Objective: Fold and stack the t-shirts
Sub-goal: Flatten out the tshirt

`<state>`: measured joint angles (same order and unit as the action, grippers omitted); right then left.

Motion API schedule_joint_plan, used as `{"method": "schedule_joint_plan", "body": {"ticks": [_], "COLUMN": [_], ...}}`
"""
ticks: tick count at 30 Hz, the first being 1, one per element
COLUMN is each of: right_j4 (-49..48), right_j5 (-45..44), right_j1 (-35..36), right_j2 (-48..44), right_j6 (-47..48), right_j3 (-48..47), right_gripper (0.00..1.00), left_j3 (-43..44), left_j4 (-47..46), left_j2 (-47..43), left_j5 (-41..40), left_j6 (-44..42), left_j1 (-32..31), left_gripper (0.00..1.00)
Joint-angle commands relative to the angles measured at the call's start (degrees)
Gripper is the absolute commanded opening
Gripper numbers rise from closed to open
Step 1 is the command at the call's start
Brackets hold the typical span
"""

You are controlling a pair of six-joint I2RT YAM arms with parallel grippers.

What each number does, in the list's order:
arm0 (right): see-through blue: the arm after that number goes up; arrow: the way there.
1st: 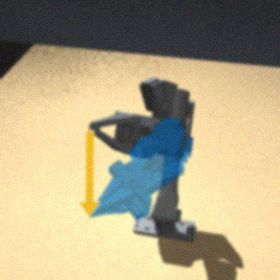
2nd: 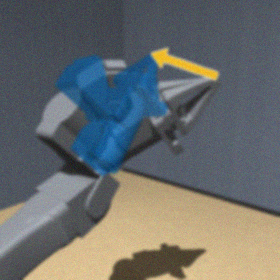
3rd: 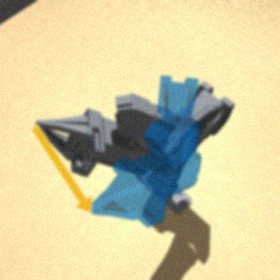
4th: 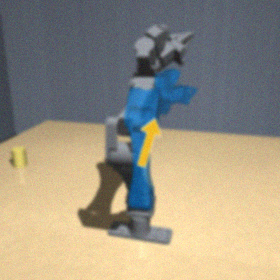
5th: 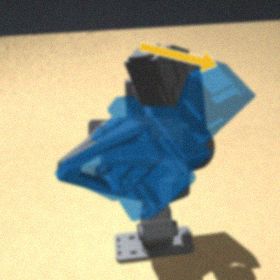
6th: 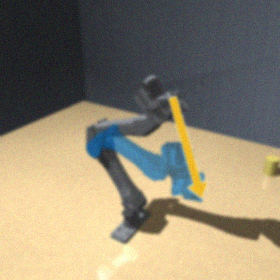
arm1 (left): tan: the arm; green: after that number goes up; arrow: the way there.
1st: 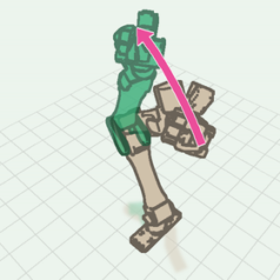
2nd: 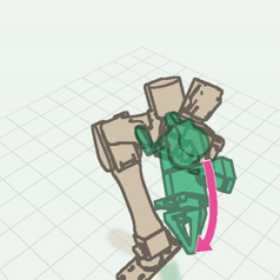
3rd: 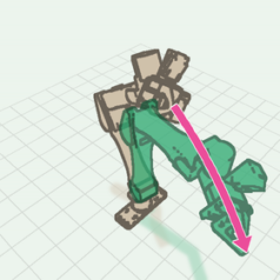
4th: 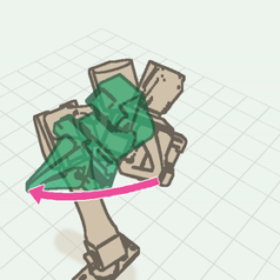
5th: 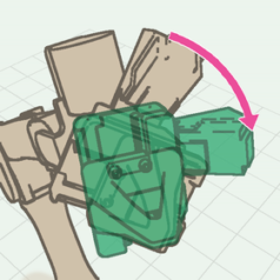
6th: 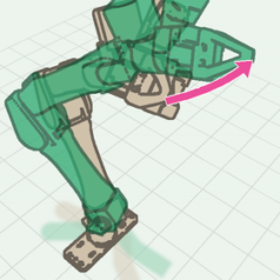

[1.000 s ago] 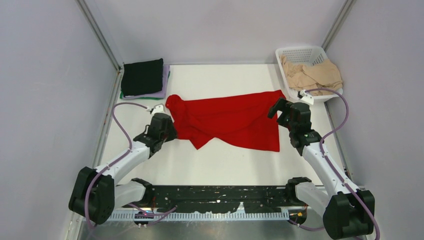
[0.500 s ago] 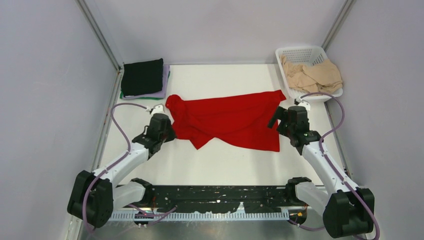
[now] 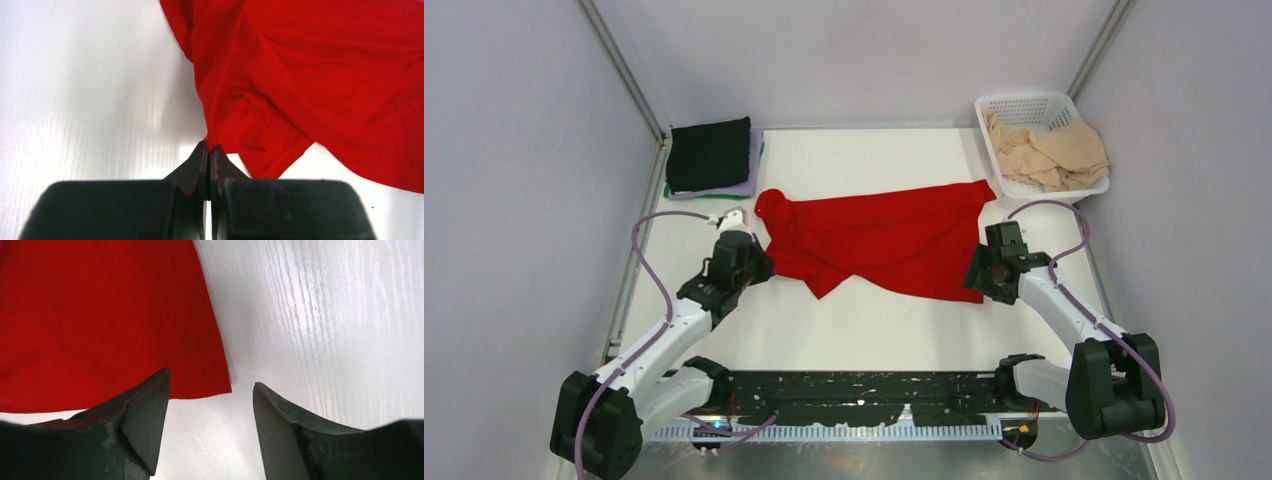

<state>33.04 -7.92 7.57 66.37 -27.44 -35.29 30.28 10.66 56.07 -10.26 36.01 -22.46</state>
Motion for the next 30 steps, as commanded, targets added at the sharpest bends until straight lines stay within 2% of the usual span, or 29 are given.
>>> {"method": "schedule_joint_plan", "body": {"ticks": [1, 5, 10, 16, 21, 24, 27, 30], "right_j4": [0.94, 1.26, 1.46, -2.96, -5.54, -6.49, -8.21, -10.29], "right_j5": [0.86, -0.9, -2.52, -4.27, -3.46, -3.36, -2.81, -3.12], "right_j1": [1.26, 3.06, 4.4, 4.47, 4.46, 4.5, 4.42, 4.48], "right_j2": [0.27, 0.93, 2.59, 6.25, 8.21, 8.06, 7.77, 7.31], "right_j6": [-2.04, -3.84, -5.48, -6.04, -6.75, -6.78, -6.69, -6.17], "right_j3": [0.19, 0.16, 0.14, 1.38, 2.6, 3.04, 3.39, 3.59], "right_gripper": [0.63, 0.55, 0.54, 0.52, 0.44, 0.35, 0.18, 0.08], "left_j3": [-0.62, -0.96, -1.51, -1.81, -1.87, -1.86, -1.87, -1.84], "left_j4": [-0.13, -0.11, -0.22, -0.61, -0.5, -0.53, -0.3, -0.04], "left_j2": [-2.24, -3.37, -4.41, -5.08, -5.29, -6.01, -6.95, -8.11], "left_j5": [0.21, 0.24, 0.07, 0.07, 0.31, 0.29, 0.33, 0.62], "left_j6": [0.72, 0.82, 1.01, 0.99, 1.08, 1.09, 1.17, 1.17], "left_j1": [-0.22, -0.22, -0.22, -0.22, -0.22, -0.22, -0.24, -0.22], "left_gripper": [0.0, 0.0, 0.0, 0.0, 0.0, 0.0, 0.0, 0.0]}}
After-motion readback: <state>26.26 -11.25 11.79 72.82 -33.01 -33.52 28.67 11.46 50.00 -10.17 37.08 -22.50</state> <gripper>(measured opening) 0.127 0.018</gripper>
